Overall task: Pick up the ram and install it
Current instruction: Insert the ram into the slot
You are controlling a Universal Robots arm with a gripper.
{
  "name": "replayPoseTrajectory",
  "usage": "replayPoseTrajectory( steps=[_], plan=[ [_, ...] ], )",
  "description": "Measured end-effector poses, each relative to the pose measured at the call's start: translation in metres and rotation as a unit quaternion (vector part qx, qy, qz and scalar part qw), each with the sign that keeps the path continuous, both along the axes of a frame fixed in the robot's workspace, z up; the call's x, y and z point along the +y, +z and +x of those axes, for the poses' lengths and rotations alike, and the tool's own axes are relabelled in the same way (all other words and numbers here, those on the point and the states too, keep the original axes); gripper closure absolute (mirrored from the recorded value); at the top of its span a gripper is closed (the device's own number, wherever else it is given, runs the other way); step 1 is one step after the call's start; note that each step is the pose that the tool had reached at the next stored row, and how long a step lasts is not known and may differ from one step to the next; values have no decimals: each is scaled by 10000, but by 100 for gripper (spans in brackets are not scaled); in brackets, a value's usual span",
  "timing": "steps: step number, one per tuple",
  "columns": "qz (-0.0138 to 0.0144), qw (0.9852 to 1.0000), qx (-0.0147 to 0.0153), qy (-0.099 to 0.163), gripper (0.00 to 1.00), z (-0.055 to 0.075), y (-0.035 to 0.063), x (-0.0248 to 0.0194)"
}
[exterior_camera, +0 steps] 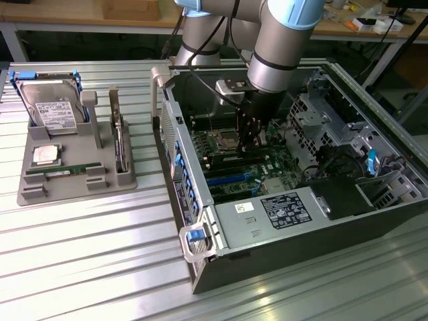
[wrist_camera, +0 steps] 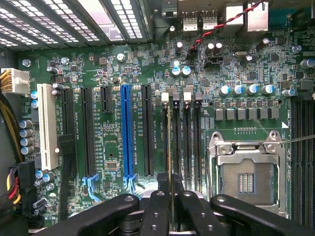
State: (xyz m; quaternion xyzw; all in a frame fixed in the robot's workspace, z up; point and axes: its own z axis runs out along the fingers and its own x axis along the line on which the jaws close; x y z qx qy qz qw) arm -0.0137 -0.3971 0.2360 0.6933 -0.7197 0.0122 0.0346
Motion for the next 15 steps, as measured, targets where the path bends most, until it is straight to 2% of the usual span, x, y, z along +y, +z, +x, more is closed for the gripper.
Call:
replayPoseTrajectory(
  steps=[15],
  plan=[
    [0,10000,-6,0,87,-25,0,0]
  ],
)
